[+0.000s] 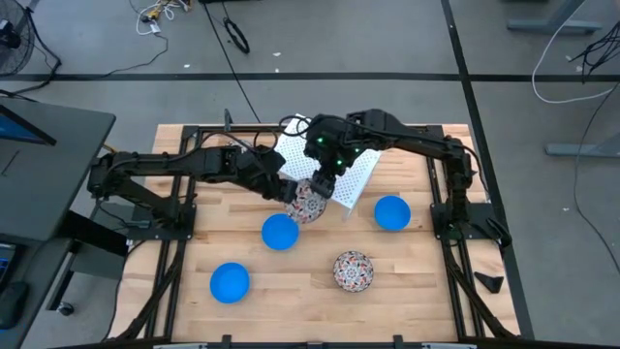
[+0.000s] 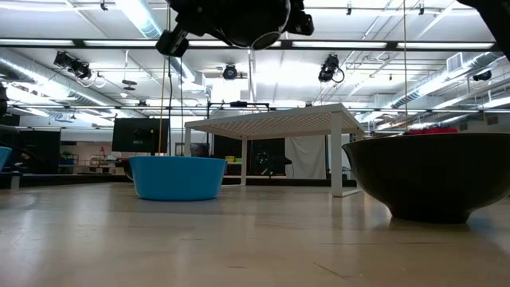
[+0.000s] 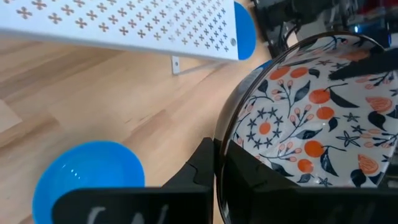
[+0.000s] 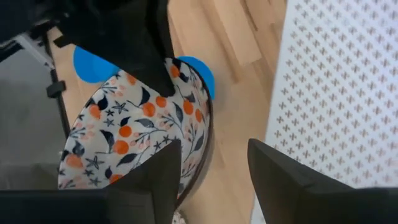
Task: Pick & Place Mini bowls
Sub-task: Put the bottom right white patterned bowl on the shelf
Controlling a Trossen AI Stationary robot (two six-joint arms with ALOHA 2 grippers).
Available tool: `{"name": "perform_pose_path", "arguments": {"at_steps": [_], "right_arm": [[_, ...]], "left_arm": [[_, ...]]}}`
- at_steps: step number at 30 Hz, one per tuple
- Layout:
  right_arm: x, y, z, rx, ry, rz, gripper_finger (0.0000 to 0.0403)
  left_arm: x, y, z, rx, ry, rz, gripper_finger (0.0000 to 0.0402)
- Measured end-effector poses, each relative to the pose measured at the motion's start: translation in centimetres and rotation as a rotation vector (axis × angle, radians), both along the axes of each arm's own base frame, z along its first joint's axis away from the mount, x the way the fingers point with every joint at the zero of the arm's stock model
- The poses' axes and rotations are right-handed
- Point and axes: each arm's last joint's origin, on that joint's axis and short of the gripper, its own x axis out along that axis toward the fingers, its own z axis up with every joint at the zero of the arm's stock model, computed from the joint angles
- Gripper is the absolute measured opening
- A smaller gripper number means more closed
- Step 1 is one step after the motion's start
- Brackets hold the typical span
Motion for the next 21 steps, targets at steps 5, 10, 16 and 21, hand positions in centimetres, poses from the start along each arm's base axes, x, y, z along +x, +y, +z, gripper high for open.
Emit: {"name": "perform_pose_path", "arguments": {"at_steps": [5,10,16,21], "right_arm": [[-0.6,-0.4,0.8,-0.038,-0.044,0.045,0.0185],[-2.2,-1.3,3.0,-0.084,-0.127,0.013,0.0184],[-6.0,-1.6,6.3,-0.126,-0.2,-0.081,0.0184],[-9.2,-1.1,8.7,-0.167,-0.259,-0.133,0.0184]], "left_arm": [[0.0,-0.1,0.0,0.006,0.0,-0.019,0.0014],[0.0,-0.1,0.0,0.006,-0.002,-0.036,0.0014],[-0.1,0.8,0.0,0.009,0.001,0.007,0.0014],[-0.3,2.3,-0.1,-0.01,0.01,0.013,0.0014]]}}
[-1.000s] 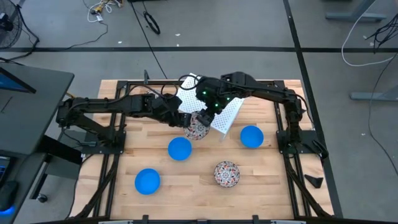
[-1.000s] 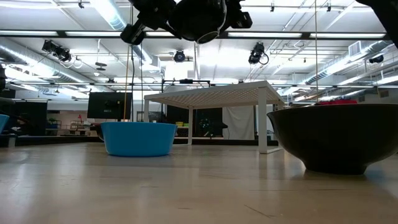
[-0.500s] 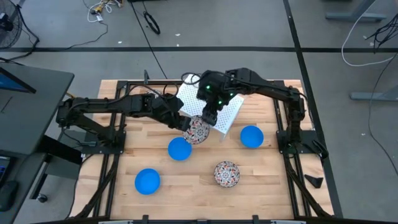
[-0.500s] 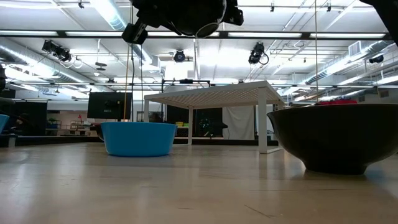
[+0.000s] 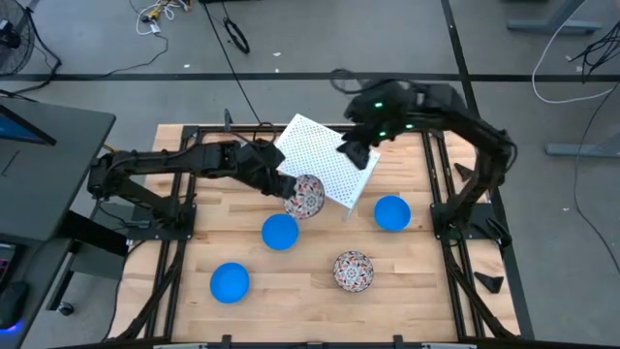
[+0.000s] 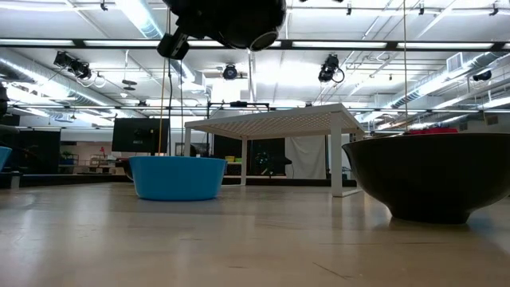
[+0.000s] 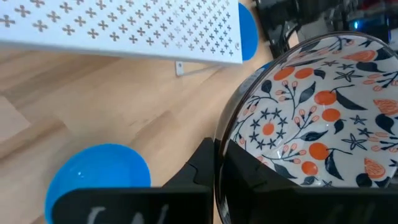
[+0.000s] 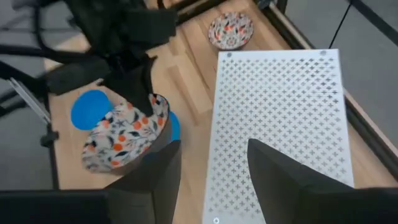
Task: Pick & Place Mini bowls
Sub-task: Put the bottom right white patterned bowl on the shelf
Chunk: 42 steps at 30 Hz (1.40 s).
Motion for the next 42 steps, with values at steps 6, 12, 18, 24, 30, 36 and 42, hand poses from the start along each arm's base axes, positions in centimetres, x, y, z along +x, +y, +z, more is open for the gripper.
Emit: {"name": "perform_pose_path", "arguments": {"at_steps": [6,12,18,24,30,36,42], "right_arm": [[-2.6,0.6,1.8,0.04,-0.075,-0.059,0.0184],[-3.6,1.0,2.5,0.053,-0.106,-0.065,0.0184],[-3.7,1.1,2.5,0.053,-0.102,-0.06,0.0184],[-3.7,1.1,2.5,0.059,-0.102,-0.067,0.0184],[-3.7,1.1,2.5,0.047,-0.101,-0.055,0.0184],[-3.7,1.2,2.5,0.044,-0.103,-0.004,0.0184],[-3.9,1.3,2.6,0.039,-0.109,0.032,0.0184]], "left_arm": [[-0.9,2.1,-0.4,-0.009,0.051,-0.045,0.0014],[-2.2,4.1,-0.5,-0.007,0.122,-0.111,0.0014],[-4.0,6.2,1.7,0.086,0.179,-0.146,0.0014],[-5.9,7.5,3.8,0.175,0.258,-0.139,0.0014],[-6.2,7.8,3.6,0.18,0.332,-0.121,0.0014],[-3.9,9.0,1.2,0.119,0.433,-0.131,0.0014],[-0.9,11.0,1.5,0.144,0.436,-0.124,0.0014]]}}
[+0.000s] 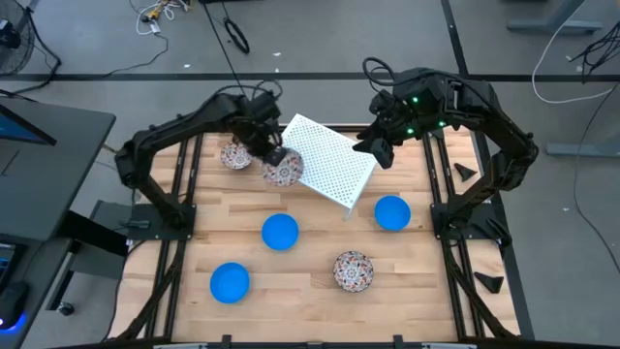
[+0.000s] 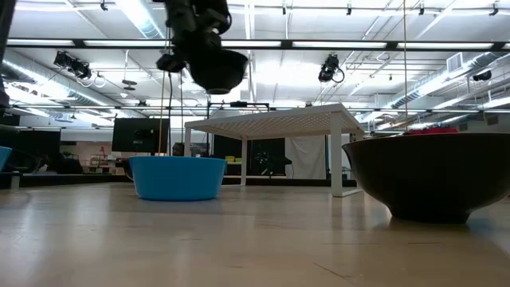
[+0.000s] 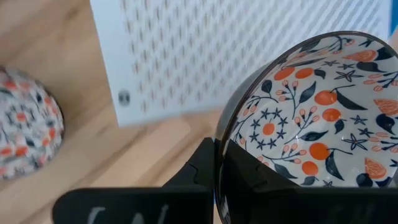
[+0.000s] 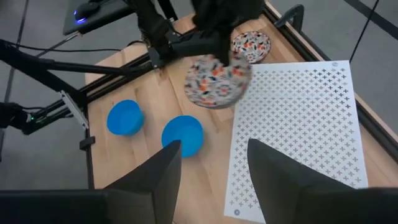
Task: Pick & Place Mini bowls
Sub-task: Put the bottom right white patterned bowl on the shelf
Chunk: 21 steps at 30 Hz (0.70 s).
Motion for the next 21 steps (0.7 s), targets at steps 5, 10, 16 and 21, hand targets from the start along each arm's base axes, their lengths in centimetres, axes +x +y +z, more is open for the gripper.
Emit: {"name": "perform_pose_path", "arguments": {"at_steps": [5,10,16,21], "right_arm": [[-0.2,0.1,0.1,-0.02,-0.006,0.026,0.0184],[-0.5,0.2,0.3,-0.038,-0.014,0.058,0.0185],[-1.0,0.3,0.6,-0.071,-0.024,0.082,0.0184],[-1.4,0.4,0.8,-0.078,-0.034,0.085,0.0185]], "left_arm": [[1.6,2.5,0.9,0.025,0.009,0.014,0.0014],[3.1,4.8,0.8,0.032,0.017,0.031,0.0014],[4.3,7.0,0.9,0.031,-0.02,0.049,0.0014],[4.2,7.9,0.9,0.035,-0.02,0.061,0.0014]]}}
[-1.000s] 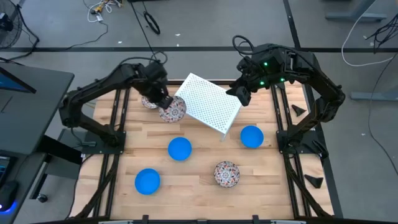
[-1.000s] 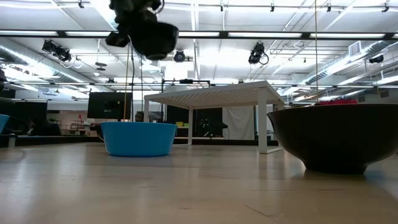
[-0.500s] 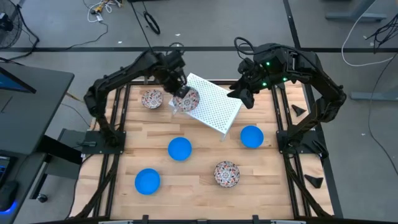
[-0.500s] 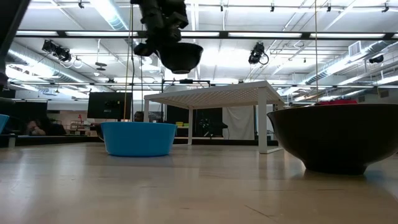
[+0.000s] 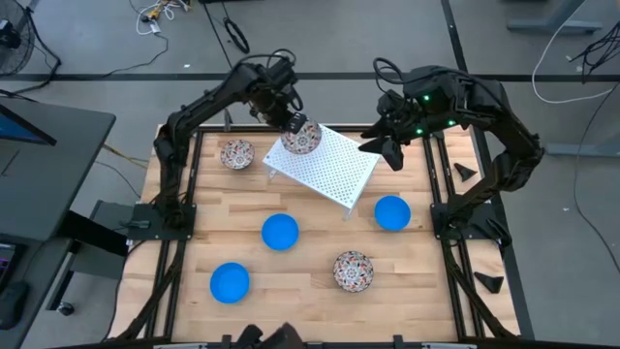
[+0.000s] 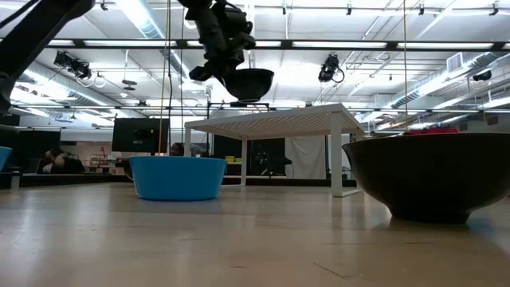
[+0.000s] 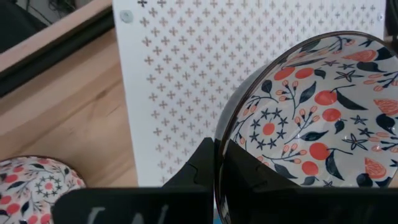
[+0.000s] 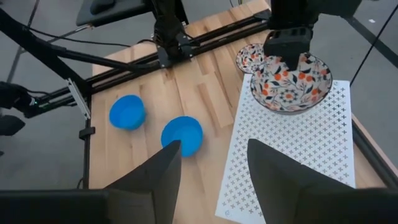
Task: Pick & Place Mini bowls
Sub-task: Put the bottom right white patterned bowl on the shelf
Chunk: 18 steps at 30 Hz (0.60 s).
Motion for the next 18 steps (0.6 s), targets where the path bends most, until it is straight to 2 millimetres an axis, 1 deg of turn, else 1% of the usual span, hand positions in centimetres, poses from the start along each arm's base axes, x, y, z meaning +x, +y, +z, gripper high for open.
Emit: {"name": "perform_pose_path", "arguments": {"at_steps": [5,11,14,18], "right_arm": [[0.0,0.0,0.0,-0.001,-0.002,0.0,0.0184],[-0.1,0.0,0.1,-0.003,-0.005,0.0,0.0185],[-0.1,0.0,0.1,-0.002,-0.005,-0.001,0.0185],[-0.1,0.0,0.1,-0.002,-0.005,-0.002,0.0185]], "left_arm": [[-0.2,0.2,-0.5,0.012,0.042,0.007,0.0014],[-0.1,0.4,-1.9,0.02,0.078,0.016,0.0014],[0.1,0.7,-2.3,0.03,0.07,0.023,0.0014],[0.0,1.3,-2.3,0.045,0.047,0.036,0.0014]]}}
